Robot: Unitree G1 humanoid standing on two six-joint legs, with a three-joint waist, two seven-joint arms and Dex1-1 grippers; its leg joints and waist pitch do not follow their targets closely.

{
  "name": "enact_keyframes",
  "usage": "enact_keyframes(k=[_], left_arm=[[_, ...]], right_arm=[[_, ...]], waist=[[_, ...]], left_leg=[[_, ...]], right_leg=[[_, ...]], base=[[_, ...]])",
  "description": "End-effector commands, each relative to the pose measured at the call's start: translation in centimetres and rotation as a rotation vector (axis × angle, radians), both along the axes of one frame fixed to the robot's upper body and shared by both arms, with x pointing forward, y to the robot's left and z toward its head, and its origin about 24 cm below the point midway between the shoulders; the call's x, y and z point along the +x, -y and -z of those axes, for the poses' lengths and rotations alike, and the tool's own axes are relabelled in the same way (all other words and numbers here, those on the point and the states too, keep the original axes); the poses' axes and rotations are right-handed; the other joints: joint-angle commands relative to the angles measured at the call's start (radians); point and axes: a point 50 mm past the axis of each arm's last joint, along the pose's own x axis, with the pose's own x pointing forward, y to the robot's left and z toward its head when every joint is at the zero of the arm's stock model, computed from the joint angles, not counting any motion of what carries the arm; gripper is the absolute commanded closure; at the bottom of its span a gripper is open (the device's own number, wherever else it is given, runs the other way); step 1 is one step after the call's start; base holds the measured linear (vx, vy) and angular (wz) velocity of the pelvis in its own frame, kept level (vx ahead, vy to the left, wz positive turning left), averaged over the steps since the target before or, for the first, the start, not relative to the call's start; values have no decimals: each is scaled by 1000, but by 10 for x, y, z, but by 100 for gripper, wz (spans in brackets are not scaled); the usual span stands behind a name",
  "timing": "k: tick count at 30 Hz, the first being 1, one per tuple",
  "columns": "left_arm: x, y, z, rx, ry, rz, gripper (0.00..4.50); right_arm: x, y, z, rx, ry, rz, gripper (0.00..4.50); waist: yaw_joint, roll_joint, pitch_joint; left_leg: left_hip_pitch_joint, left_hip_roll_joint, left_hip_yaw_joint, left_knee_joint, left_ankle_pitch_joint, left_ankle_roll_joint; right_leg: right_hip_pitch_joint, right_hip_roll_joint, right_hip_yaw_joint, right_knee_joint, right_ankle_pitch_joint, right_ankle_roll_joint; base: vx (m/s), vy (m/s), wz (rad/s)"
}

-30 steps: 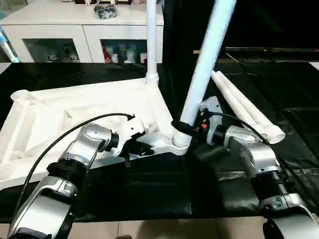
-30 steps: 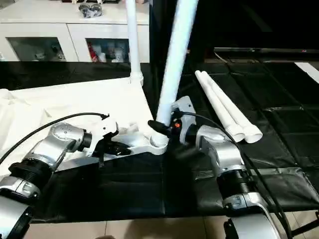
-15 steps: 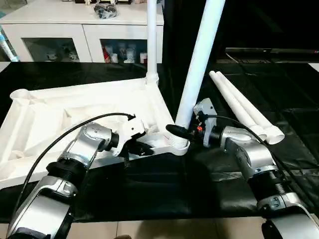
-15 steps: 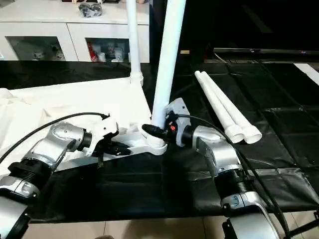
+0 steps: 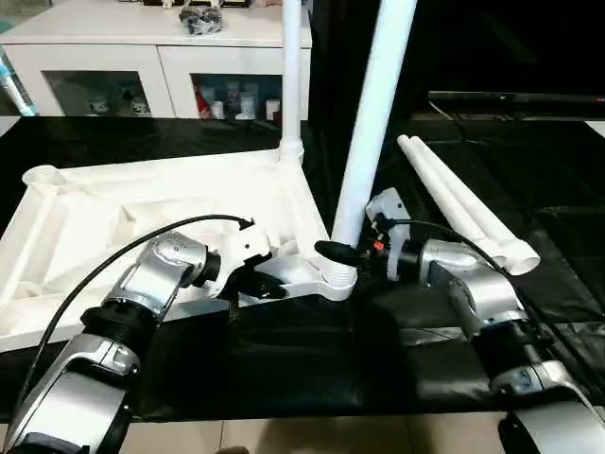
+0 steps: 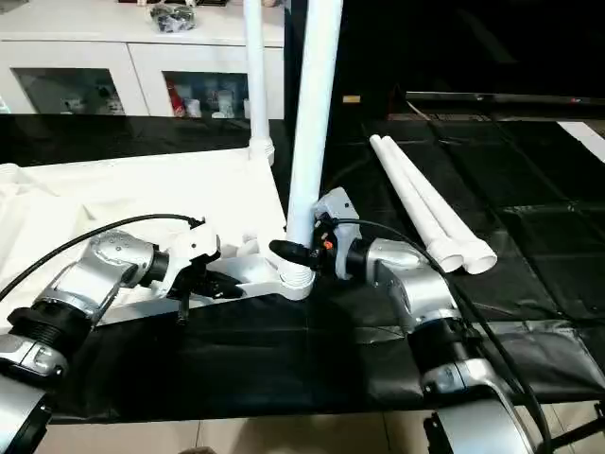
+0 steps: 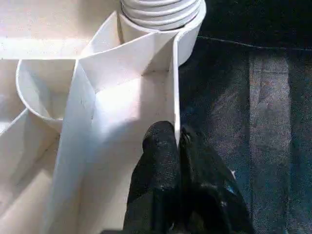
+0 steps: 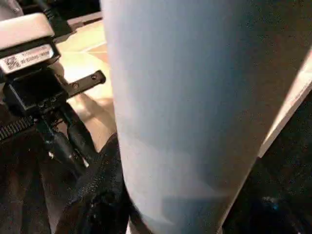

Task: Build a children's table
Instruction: Insert table leg to table base

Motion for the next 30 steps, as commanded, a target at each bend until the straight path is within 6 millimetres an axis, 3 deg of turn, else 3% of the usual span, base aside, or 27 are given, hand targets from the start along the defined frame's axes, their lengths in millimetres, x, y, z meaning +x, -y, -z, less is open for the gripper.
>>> enact_keyframes(k=[1,7,8,13,18,22,24,30], left_arm=[[-5,3,4,37,-40,66,450],[-1,3,1,18,-28,30,450],[0,3,1,12,-24,13,450],[4,3,-1,1,-13,-15,450],[9,2,-3,-1,8,-50,450],[13,1,-5,4,26,-72,450],[14,1,-5,3,30,-80,450],[16,-2,-5,13,42,-95,450]], right_arm=[[0,4,12,0,-72,39,257],[1,14,14,119,-123,122,257],[-2,19,20,147,-144,150,257],[-17,29,42,168,-184,198,257],[-32,33,54,167,-185,225,259],[-43,36,60,86,-129,202,259],[-47,36,59,62,-111,181,259],[-58,32,62,-29,-94,75,259]], waist=[[4,5,-57],[8,12,-61],[9,17,-60],[15,18,-60],[24,29,-59],[25,24,-50],[28,24,-52],[33,27,-54]], left_leg=[[17,68,-30,-79,-264,6],[16,73,-29,-80,-256,3],[16,73,-29,-80,-265,1],[18,70,-29,-79,-277,0],[21,71,-31,-82,-305,-4],[32,63,-33,-83,-358,-5],[31,65,-34,-86,-336,0],[30,71,-33,-93,-317,11]], right_leg=[[40,-120,72,-91,-417,-128],[43,-118,73,-82,-336,-155],[42,-118,73,-83,-336,-157],[41,-119,72,-89,-362,-148],[39,-118,71,-92,-376,-142],[33,-122,68,-116,-542,-89],[34,-120,69,-117,-539,-77],[39,-119,70,-111,-459,-96]], base=[[0,0,0],[0,0,0],[0,0,0],[0,0,0],[0,0,0],[0,0,0],[0,0,0],[0,0,0]])
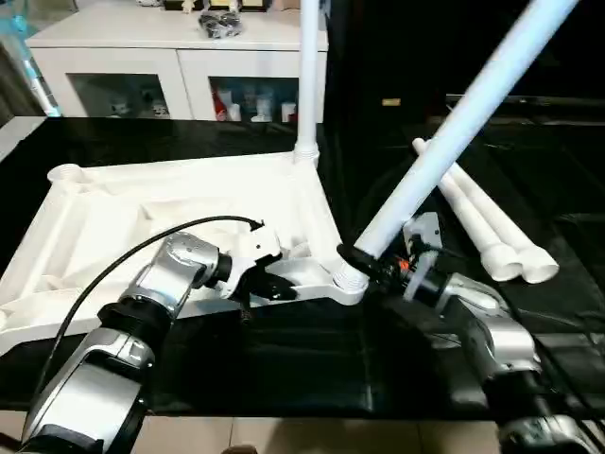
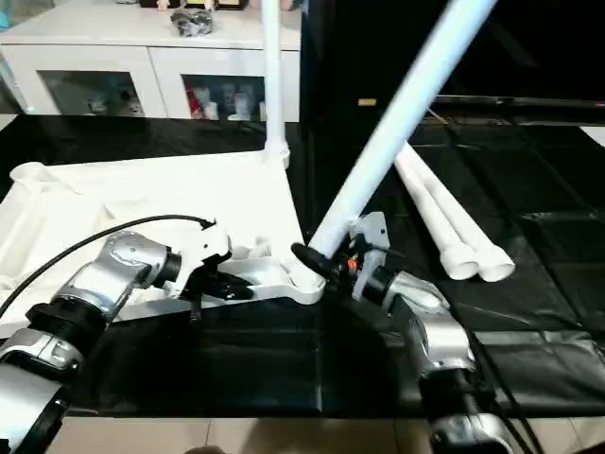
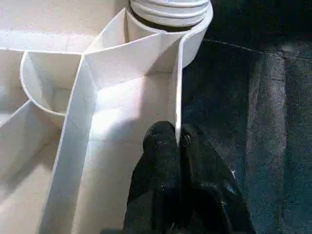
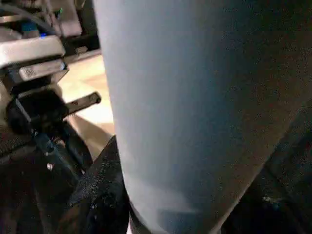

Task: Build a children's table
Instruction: Insert table leg to table base

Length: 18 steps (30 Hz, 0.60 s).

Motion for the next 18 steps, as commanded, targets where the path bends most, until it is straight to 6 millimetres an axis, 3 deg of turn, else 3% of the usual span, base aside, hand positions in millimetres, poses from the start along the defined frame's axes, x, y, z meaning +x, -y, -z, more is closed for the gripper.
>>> enact_keyframes(k=[1,2,5,6,8,12,18], left_arm=[[14,-18,-13,51,73,-103,450],[14,-18,-14,50,74,-104,450],[14,-19,-14,53,82,-110,450],[14,-19,-13,55,85,-111,450],[14,-19,-13,55,85,-112,450],[11,-21,-11,63,97,-90,450],[7,-12,-14,65,126,46,450]], right_arm=[[-23,3,40,-147,-166,-91,259],[-23,2,40,-159,-164,-101,259],[-22,-3,42,-237,-154,-158,259],[-21,-6,42,-241,-156,-169,259],[-20,-7,42,-240,-158,-177,259],[-16,-12,42,-243,-152,-217,259],[-13,-20,35,-163,-140,-320,259]], waist=[[-8,-2,-50],[-6,2,-50],[-9,-2,-45],[-11,-11,-44],[-11,-9,-43],[-17,-20,-43],[-21,-21,-43]], left_leg=[[17,72,-33,-81,-322,12],[18,71,-34,-80,-321,12],[19,68,-34,-80,-328,14],[19,69,-34,-81,-331,15],[24,66,-33,-79,-332,17],[22,69,-37,-82,-353,12],[23,69,-39,-84,-374,11]], right_leg=[[25,-121,70,-98,-473,-95],[25,-123,70,-98,-489,-90],[23,-124,68,-107,-552,-69],[23,-123,68,-109,-565,-64],[17,-126,68,-115,-604,-51],[18,-125,65,-116,-614,-42],[17,-126,65,-118,-627,-40]], base=[[0,0,0],[0,0,0],[0,0,0],[0,0,0],[0,0,0],[0,0,0],[0,0,0]])
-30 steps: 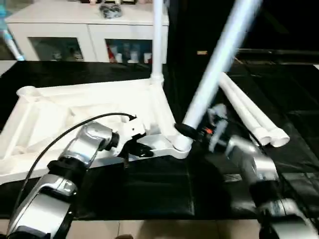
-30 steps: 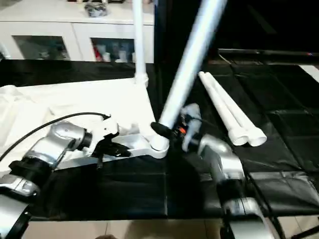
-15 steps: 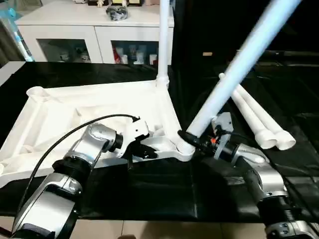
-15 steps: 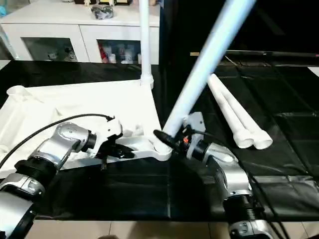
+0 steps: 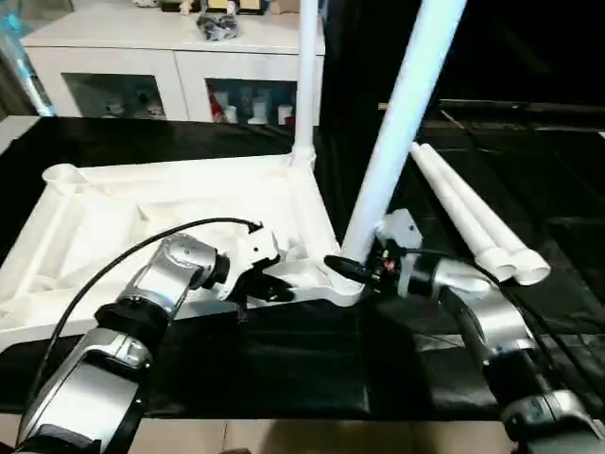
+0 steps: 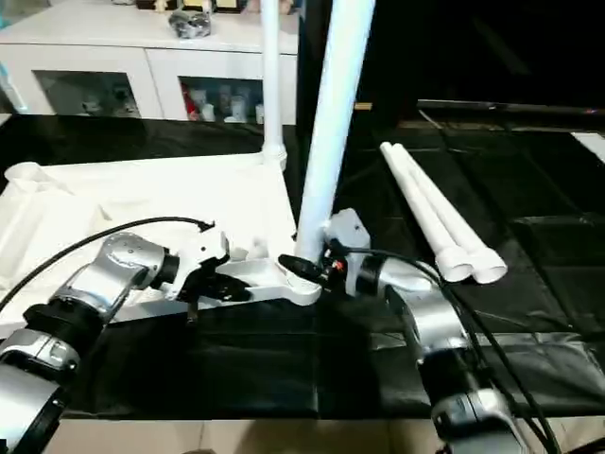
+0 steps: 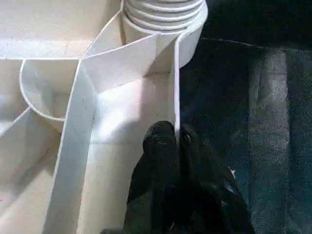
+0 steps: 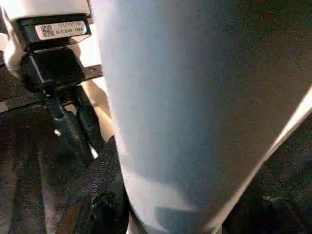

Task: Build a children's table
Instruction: Insert table leg to table base, then rotate leg to tighten

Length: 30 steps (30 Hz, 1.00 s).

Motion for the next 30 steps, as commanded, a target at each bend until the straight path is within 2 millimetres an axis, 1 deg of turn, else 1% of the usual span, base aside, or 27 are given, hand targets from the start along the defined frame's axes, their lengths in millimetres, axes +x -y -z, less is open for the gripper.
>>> enact_keyframes(k=[1,2,3,4,5,7,8,9,10,11,12,13,16,17,18,19,20,21,22,23,24,25,26,27,28,29,30], left_arm=[[6,-4,-13,35,75,24,450],[6,-3,-14,38,76,41,450],[6,-3,-14,41,75,52,450],[6,-1,-15,49,70,79,450],[5,0,-15,52,69,86,450],[7,0,-16,77,70,102,450],[8,0,-16,88,71,104,450],[8,0,-16,89,71,104,450],[10,0,-16,99,73,99,450],[10,-1,-16,104,73,92,450],[13,-3,-15,122,75,64,450],[14,-4,-15,124,76,50,450],[16,-7,-15,117,74,9,450],[17,-8,-15,107,70,-13,450],[17,-9,-15,97,66,-33,450],[17,-10,-15,89,62,-49,450],[17,-12,-16,76,61,-75,450],[17,-12,-16,76,61,-75,450],[17,-14,-16,49,54,-124,450],[15,-16,-16,33,51,-158,450],[15,-16,-16,30,50,-166,450],[13,-15,-16,21,48,-180,450],[11,-14,-16,14,46,-191,450],[8,-12,-17,2,42,-207,450],[6,-9,-17,-10,38,-221,450],[3,-6,-18,-25,31,-241,450],[1,-1,-19,-42,22,-259,450]], right_arm=[[-26,-8,39,-28,-203,-143,259],[-28,-9,38,-23,-207,-165,259],[-29,-9,38,-21,-210,-179,259],[-32,-9,38,-22,-216,-224,259],[-33,-9,38,-23,-217,-237,259],[-37,-9,40,-40,-224,-287,259],[-38,-10,41,-48,-228,-310,259],[-38,-10,41,-49,-229,-313,259],[-39,-10,41,-52,-227,-321,259],[-39,-10,42,-53,-226,-325,259],[-39,-11,42,-57,-223,-339,259],[-39,-11,42,-60,-220,-338,259],[-38,-12,42,-65,-212,-326,259],[-36,-12,42,-66,-206,-308,259],[-34,-12,42,-65,-199,-286,259],[-32,-12,43,-62,-194,-258,259],[-27,-12,43,-66,-178,-203,259],[-27,-12,43,-66,-178,-203,259],[-17,-11,43,-62,-161,-92,259],[-9,-10,43,-55,-151,8,259],[-6,-10,43,-52,-149,38,259],[-1,-10,42,-43,-153,104,259],[3,-10,42,-37,-156,150,259],[8,-11,42,-28,-161,205,259],[11,-12,42,-19,-168,251,259],[15,-13,42,-8,-180,303,259],[19,-16,41,-5,-184,347,259]], waist=[[-5,-1,-39],[-1,0,-41],[0,-1,-42],[4,0,-45],[7,3,-46],[9,6,-50],[11,9,-51],[12,8,-52],[14,10,-52],[14,8,-52],[15,9,-53],[15,7,-52],[15,8,-50],[15,8,-50],[14,5,-48],[12,7,-47],[9,6,-45],[7,7,-44],[2,3,-39],[0,7,-38],[-14,4,-30],[-20,5,-33],[-28,2,-34],[-33,-2,-32],[-43,3,-33],[-49,5,-30],[-56,7,-31]], left_leg=[[18,72,-38,-81,-368,14],[21,75,-36,-80,-358,17],[17,75,-36,-81,-347,20],[14,78,-35,-83,-326,22],[14,80,-35,-83,-318,22],[12,84,-33,-84,-296,20],[12,83,-31,-83,-287,20],[11,82,-30,-82,-280,21],[10,83,-31,-82,-271,20],[8,81,-29,-81,-268,22],[10,80,-28,-80,-262,22],[8,78,-28,-79,-257,25],[10,79,-29,-80,-265,25],[11,79,-29,-80,-270,24],[12,80,-30,-81,-278,22],[14,80,-30,-83,-293,20],[16,80,-31,-84,-306,16],[17,80,-32,-84,-316,11],[21,81,-35,-87,-349,2],[27,82,-38,-87,-371,-8],[24,76,-43,-90,-410,-21],[26,70,-47,-87,-424,-25],[27,74,-50,-88,-425,-29],[26,77,-51,-91,-428,-30],[23,80,-55,-93,-442,-38],[22,76,-54,-94,-449,-32],[21,77,-54,-95,-456,-37]], right_leg=[[17,-125,67,-115,-611,-43],[15,-125,71,-112,-590,-52],[18,-126,71,-110,-576,-56],[21,-125,73,-103,-536,-66],[21,-125,74,-99,-511,-73],[25,-122,76,-87,-415,-107],[26,-121,77,-82,-376,-123],[28,-122,77,-81,-360,-128],[30,-123,77,-76,-335,-140],[31,-122,76,-77,-330,-141],[32,-122,76,-76,-321,-145],[34,-122,75,-77,-327,-144],[34,-124,74,-82,-374,-134],[33,-124,74,-82,-385,-132],[32,-126,74,-84,-410,-128],[30,-126,73,-88,-438,-124],[29,-126,74,-91,-459,-120],[27,-128,74,-92,-472,-121],[25,-130,73,-97,-522,-113],[21,-133,73,-97,-550,-114],[23,-133,65,-106,-624,-95],[24,-135,61,-115,-679,-61],[22,-137,63,-114,-678,-59],[23,-137,63,-114,-671,-65],[25,-139,63,-108,-654,-74],[21,-131,60,-112,-654,-75],[22,-130,64,-108,-625,-85]], base=[[0,0,0],[0,0,0],[0,0,0],[0,0,0],[0,0,0],[0,0,0],[0,0,0],[0,0,0],[0,0,0],[0,0,0],[0,0,0],[0,0,0],[0,0,0],[0,0,0],[0,0,0],[0,0,0],[0,0,0],[0,0,0],[0,0,0],[0,0,0],[0,0,0],[0,0,0],[0,0,0],[0,0,0],[0,0,0],[0,0,0],[0,0,0]])
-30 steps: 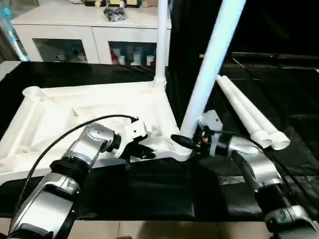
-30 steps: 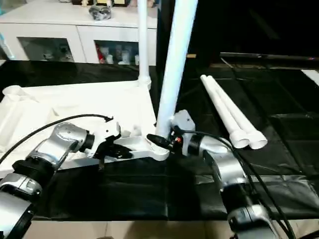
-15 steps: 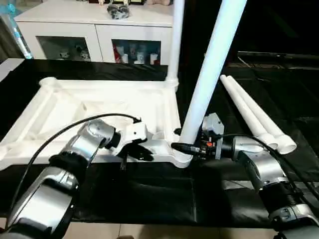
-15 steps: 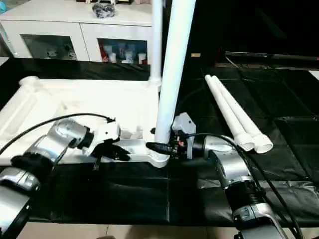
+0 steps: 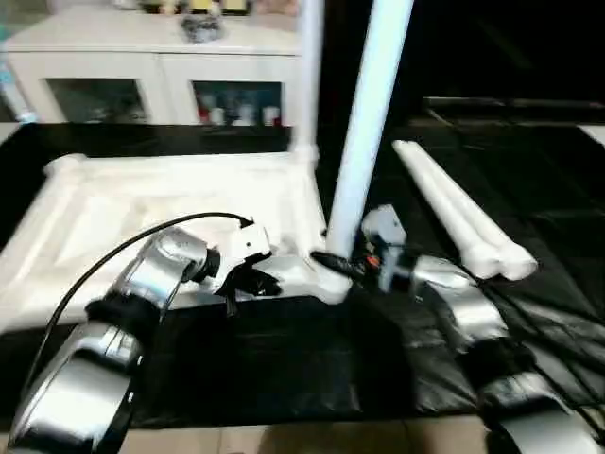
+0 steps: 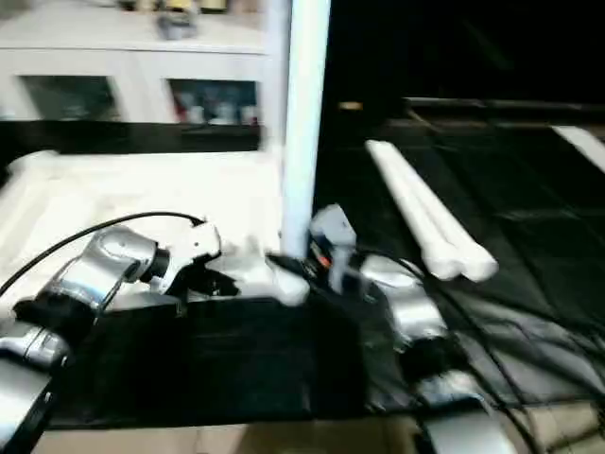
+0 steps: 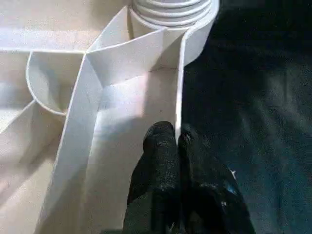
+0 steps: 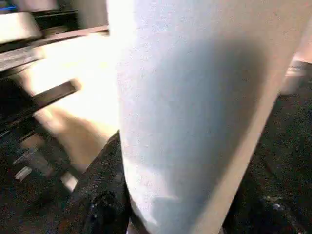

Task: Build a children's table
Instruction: Rotate leg to tighten

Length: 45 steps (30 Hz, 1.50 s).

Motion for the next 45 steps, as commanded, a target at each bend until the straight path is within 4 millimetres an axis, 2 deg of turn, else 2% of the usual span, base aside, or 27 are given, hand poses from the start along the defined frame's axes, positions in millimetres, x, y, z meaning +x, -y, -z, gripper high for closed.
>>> enact_keyframes(k=[1,3,4,6,7,8,9,10,11,15,16,17,18,21,22,26,28,31,34,36,37,38,39,40,42,44,45], left_arm=[[1,11,-17,-79,33,-48,450],[-3,27,-21,-108,43,-95,450],[-5,41,-24,-139,42,-117,450],[-6,52,-25,-160,40,-127,450],[-6,56,-24,-163,40,-134,450],[-6,56,-24,-163,40,-134,450],[-4,56,-22,-148,51,-141,450],[-1,54,-20,-121,69,-155,450],[3,49,-17,-92,87,-171,450],[6,40,-16,-62,99,-197,450],[6,37,-16,-53,103,-218,450],[7,34,-17,-41,112,-233,450],[7,32,-17,-36,119,-244,450],[8,28,-18,-31,126,-252,450],[8,28,-18,-29,130,-245,450],[10,25,-18,-19,144,-210,450],[11,22,-17,-4,145,-180,450],[11,19,-16,8,141,-153,450],[11,14,-15,24,139,-81,450],[11,14,-15,25,141,-66,450],[10,13,-14,29,147,0,450],[9,12,-13,33,150,50,450],[9,12,-13,33,150,50,450],[8,10,-12,37,138,79,450],[6,8,-11,44,116,124,450],[5,6,-9,60,112,172,450],[5,6,-9,60,112,172,450]], right_arm=[[-6,11,37,-83,-183,158,259],[2,2,36,-94,-206,246,259],[6,-6,34,-86,-216,282,259],[9,-13,32,-78,-222,295,259],[9,-17,31,-74,-224,290,259],[9,-17,31,-74,-224,290,259],[9,-21,30,-81,-220,271,259],[8,-25,30,-87,-219,248,259],[6,-27,31,-85,-224,223,259],[5,-27,33,-80,-229,214,259],[5,-26,34,-80,-231,220,224],[5,-26,34,-80,-232,226,224],[5,-25,35,-77,-237,237,186],[6,-24,36,-71,-243,255,169],[6,-24,36,-69,-244,255,155],[5,-21,36,-68,-236,236,122],[4,-17,36,-59,-220,213,109],[2,-9,36,-48,-202,184,79],[-4,13,35,-37,-156,115,55],[-5,16,34,-36,-149,105,38],[-9,30,30,-25,-114,67,29],[-11,39,26,-16,-89,38,20],[-11,39,26,-16,-89,38,20],[-13,49,19,-16,-56,11,7],[-15,61,10,-30,-12,-33,3],[-17,69,1,-47,16,-96,3],[-17,69,1,-47,16,-96,3]], waist=[[-4,16,-35],[-14,13,-39],[-20,7,-38],[-19,-6,-41],[-13,1,-43],[-12,0,-47],[-12,-9,-48],[-9,-11,-51],[-5,-8,-52],[3,-5,-49],[3,-3,-49],[2,0,-47],[1,-1,-47],[0,1,-46],[2,-1,-47],[3,4,-49],[4,1,-52],[10,5,-51],[19,10,-55],[21,8,-58],[24,7,-58],[29,10,-57],[33,6,-59],[38,5,-62],[45,6,-64],[50,11,-60],[51,9,-59]], left_leg=[[3,76,-53,-88,-454,-31],[3,78,-51,-86,-436,-36],[1,73,-47,-83,-417,-28],[0,68,-40,-76,-361,-9],[-3,67,-36,-73,-320,6],[-10,67,-33,-73,-277,16],[-14,68,-32,-73,-258,22],[-18,68,-31,-72,-223,36],[-19,67,-28,-69,-195,46],[-15,71,-28,-72,-203,41],[-12,74,-29,-73,-218,32],[-11,75,-29,-74,-236,24],[-10,74,-29,-75,-246,20],[-7,72,-29,-73,-272,11],[-12,71,-30,-74,-261,14],[-12,72,-29,-73,-239,19],[-15,70,-27,-70,-220,28],[-14,72,-26,-69,-200,40],[-12,74,-25,-66,-179,46],[-12,76,-25,-65,-158,54],[-15,74,-23,-62,-152,60],[-16,72,-20,-60,-154,73],[-19,72,-21,-58,-146,79],[-20,73,-21,-56,-128,89],[-23,71,-19,-51,-106,96],[-24,68,-18,-49,-118,102],[-24,67,-18,-49,-124,104]], right_leg=[[20,-124,64,-104,-590,-96],[19,-125,72,-94,-533,-125],[18,-122,72,-94,-519,-137],[18,-122,74,-96,-506,-140],[19,-122,78,-94,-475,-144],[23,-119,79,-88,-419,-148],[25,-117,78,-84,-388,-152],[27,-112,76,-76,-340,-159],[27,-112,77,-73,-303,-167],[28,-113,77,-73,-306,-167],[26,-114,77,-73,-312,-168],[25,-113,77,-74,-320,-170],[25,-113,77,-75,-328,-170],[23,-116,78,-83,-364,-165],[28,-115,78,-79,-357,-162],[28,-115,78,-76,-322,-170],[31,-113,78,-71,-286,-177],[32,-113,78,-67,-254,-183],[32,-113,79,-60,-207,-188],[34,-110,77,-53,-155,-203],[35,-110,76,-53,-136,-210],[37,-106,74,-58,-136,-205],[40,-107,74,-54,-128,-197],[41,-107,74,-50,-108,-196],[40,-108,73,-45,-95,-200],[37,-105,70,-52,-138,-183],[36,-104,69,-55,-154,-177]], base=[[0,0,0],[0,0,0],[0,0,0],[0,0,0],[0,0,0],[0,0,0],[0,0,0],[0,0,0],[0,0,0],[0,0,0],[0,0,0],[0,0,0],[0,0,0],[0,0,0],[0,0,0],[0,0,0],[0,0,0],[0,0,0],[0,0,0],[0,0,0],[0,0,0],[0,0,0],[0,0,0],[0,0,0],[0,0,0],[0,0,0],[0,0,0]])
